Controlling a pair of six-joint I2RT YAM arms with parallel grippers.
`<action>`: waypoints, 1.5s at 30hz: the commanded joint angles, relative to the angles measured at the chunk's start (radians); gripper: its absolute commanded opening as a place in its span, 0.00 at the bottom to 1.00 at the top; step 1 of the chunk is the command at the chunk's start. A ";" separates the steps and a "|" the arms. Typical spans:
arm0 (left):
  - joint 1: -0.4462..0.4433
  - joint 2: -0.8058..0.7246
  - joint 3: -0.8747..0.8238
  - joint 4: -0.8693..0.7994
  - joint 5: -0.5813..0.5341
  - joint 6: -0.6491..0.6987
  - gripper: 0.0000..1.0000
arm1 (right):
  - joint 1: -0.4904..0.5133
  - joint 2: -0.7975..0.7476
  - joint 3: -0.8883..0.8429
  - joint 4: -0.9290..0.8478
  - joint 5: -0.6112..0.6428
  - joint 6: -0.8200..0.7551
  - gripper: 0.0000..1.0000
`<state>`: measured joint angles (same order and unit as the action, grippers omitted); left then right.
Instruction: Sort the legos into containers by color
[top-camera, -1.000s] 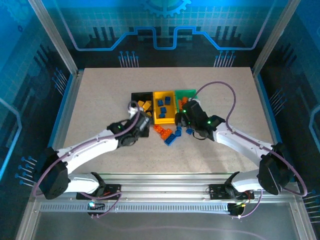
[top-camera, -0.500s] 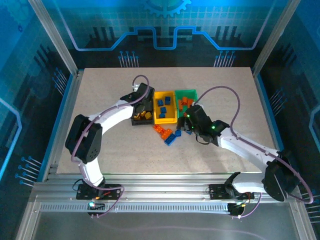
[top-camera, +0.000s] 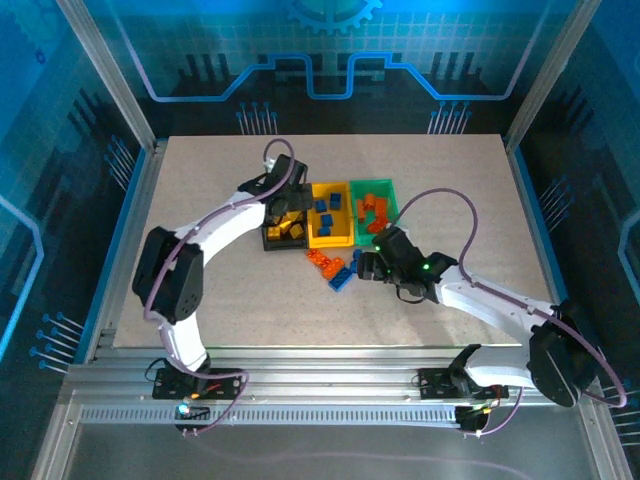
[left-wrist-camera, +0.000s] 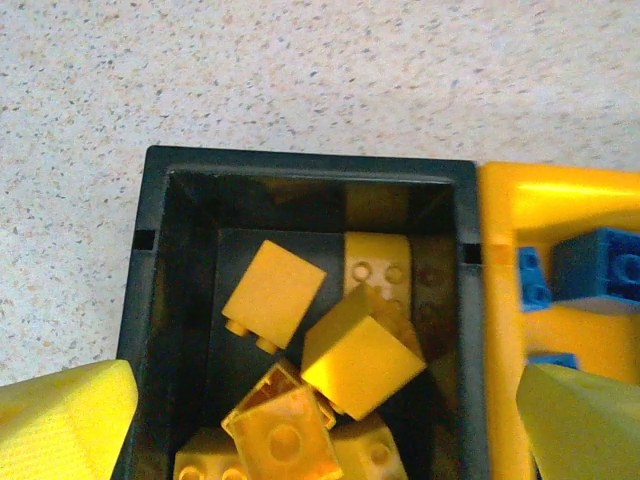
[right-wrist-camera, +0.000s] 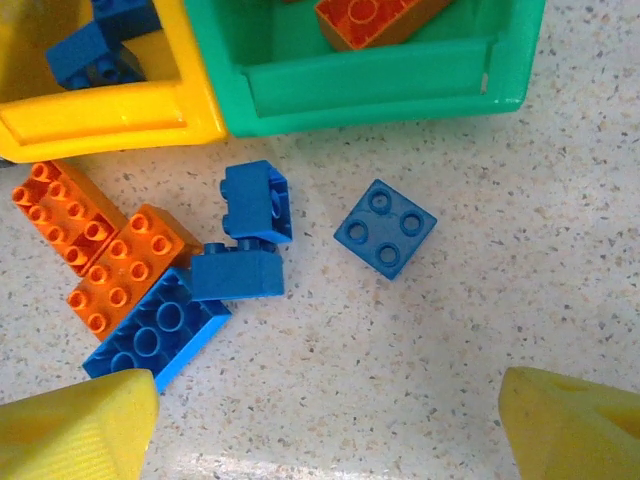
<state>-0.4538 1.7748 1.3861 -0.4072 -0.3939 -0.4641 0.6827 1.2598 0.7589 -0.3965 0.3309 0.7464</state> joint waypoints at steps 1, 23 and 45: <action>-0.037 -0.186 -0.072 0.044 0.101 -0.049 0.99 | -0.050 0.061 -0.007 0.051 -0.015 0.041 0.88; -0.260 -0.885 -0.851 0.148 0.151 -0.322 0.99 | -0.156 0.431 0.166 0.091 0.008 0.130 0.70; -0.261 -1.011 -0.971 0.101 0.129 -0.334 0.99 | -0.099 0.055 0.000 0.032 -0.044 -0.051 0.37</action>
<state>-0.7074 0.7792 0.4389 -0.2863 -0.2558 -0.7879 0.5423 1.4231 0.7433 -0.3225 0.3027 0.7643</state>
